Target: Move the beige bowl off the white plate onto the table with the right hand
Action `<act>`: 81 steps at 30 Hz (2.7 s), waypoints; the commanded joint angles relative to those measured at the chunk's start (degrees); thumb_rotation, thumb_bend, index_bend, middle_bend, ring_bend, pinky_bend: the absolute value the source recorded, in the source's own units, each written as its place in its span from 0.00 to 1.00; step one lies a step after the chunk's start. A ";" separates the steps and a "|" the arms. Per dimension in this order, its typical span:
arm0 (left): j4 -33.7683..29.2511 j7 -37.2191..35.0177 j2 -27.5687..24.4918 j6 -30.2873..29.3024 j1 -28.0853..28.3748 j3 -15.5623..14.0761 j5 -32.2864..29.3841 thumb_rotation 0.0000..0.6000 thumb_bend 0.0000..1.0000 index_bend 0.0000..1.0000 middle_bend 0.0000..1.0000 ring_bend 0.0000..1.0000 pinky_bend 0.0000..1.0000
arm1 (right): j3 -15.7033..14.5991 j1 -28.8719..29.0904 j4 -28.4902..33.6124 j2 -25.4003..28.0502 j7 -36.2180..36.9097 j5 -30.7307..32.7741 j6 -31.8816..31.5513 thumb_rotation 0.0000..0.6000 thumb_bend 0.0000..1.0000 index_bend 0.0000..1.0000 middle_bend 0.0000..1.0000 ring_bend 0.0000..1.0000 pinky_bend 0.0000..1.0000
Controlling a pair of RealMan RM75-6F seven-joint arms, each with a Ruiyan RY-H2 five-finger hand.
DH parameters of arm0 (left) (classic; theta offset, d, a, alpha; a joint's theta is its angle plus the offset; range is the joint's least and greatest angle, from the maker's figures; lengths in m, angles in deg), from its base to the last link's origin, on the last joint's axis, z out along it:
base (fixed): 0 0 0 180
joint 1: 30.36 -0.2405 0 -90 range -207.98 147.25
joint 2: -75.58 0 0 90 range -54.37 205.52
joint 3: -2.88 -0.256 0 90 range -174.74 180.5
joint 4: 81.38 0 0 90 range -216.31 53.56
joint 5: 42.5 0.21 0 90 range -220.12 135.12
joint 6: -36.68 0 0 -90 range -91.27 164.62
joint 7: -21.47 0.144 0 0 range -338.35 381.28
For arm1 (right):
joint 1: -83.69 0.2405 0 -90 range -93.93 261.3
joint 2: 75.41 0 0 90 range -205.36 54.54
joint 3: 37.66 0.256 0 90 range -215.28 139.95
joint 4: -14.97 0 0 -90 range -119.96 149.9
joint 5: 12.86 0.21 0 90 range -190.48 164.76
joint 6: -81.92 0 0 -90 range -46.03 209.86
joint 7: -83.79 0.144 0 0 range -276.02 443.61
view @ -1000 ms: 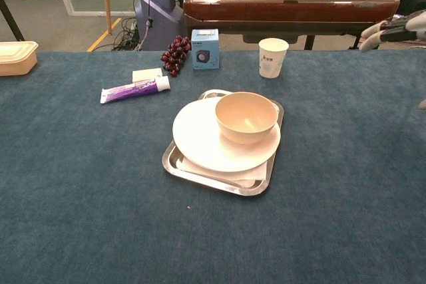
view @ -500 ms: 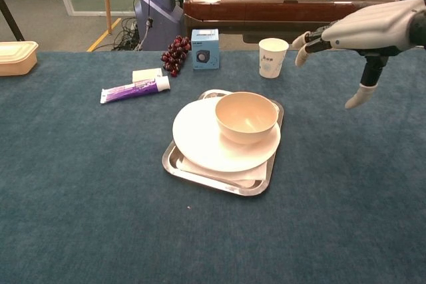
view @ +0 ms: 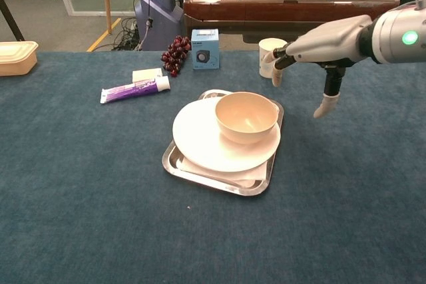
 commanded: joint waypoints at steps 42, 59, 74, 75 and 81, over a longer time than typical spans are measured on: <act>0.69 -2.91 -0.82 -2.73 -1.26 0.08 1.99 1.00 0.32 0.00 0.00 0.00 0.00 | -6.91 9.42 -10.14 -10.09 4.41 2.40 1.16 1.00 0.14 0.56 0.00 0.00 0.00; 0.51 -2.84 -1.18 -4.91 -2.65 0.21 2.07 1.00 0.32 0.00 0.00 0.00 0.00 | -8.45 9.85 -12.82 -12.27 3.24 1.80 -0.96 1.00 0.18 0.57 0.00 0.00 0.00; 0.48 -2.02 -1.02 -4.76 -2.64 0.24 2.24 1.00 0.32 0.00 0.00 0.00 0.00 | -8.13 9.15 -13.59 -12.35 4.79 -0.15 -0.27 1.00 0.43 0.59 0.02 0.00 0.00; 0.46 -2.02 -1.00 -4.71 -2.62 0.26 2.21 1.00 0.32 0.00 0.00 0.00 0.00 | -8.13 9.14 -13.58 -12.28 4.84 -0.25 -0.25 1.00 0.47 0.59 0.02 0.00 0.00; 0.54 -2.19 -0.95 -4.80 -2.68 0.31 2.26 1.00 0.32 0.00 0.00 0.00 0.00 | -8.36 9.11 -14.11 -12.44 4.71 -0.54 0.01 1.00 0.47 0.60 0.02 0.00 0.00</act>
